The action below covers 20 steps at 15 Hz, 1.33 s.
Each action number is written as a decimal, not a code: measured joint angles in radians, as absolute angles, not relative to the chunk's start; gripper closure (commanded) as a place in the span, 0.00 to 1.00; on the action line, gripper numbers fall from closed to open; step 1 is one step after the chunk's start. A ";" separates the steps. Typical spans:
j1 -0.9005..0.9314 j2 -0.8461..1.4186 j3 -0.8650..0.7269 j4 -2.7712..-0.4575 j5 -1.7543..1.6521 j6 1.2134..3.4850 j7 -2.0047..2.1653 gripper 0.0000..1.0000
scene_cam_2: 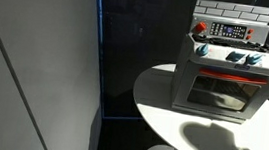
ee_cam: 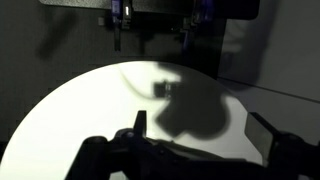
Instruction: Press the top right orange button on the stove
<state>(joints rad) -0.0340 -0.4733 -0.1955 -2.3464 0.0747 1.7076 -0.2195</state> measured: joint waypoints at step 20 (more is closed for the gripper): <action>-0.062 -0.154 -0.181 -2.027 0.095 1.892 -0.051 0.00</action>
<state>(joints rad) -0.0619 -0.1540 -0.1812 -2.0266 0.0952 1.8919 -0.0510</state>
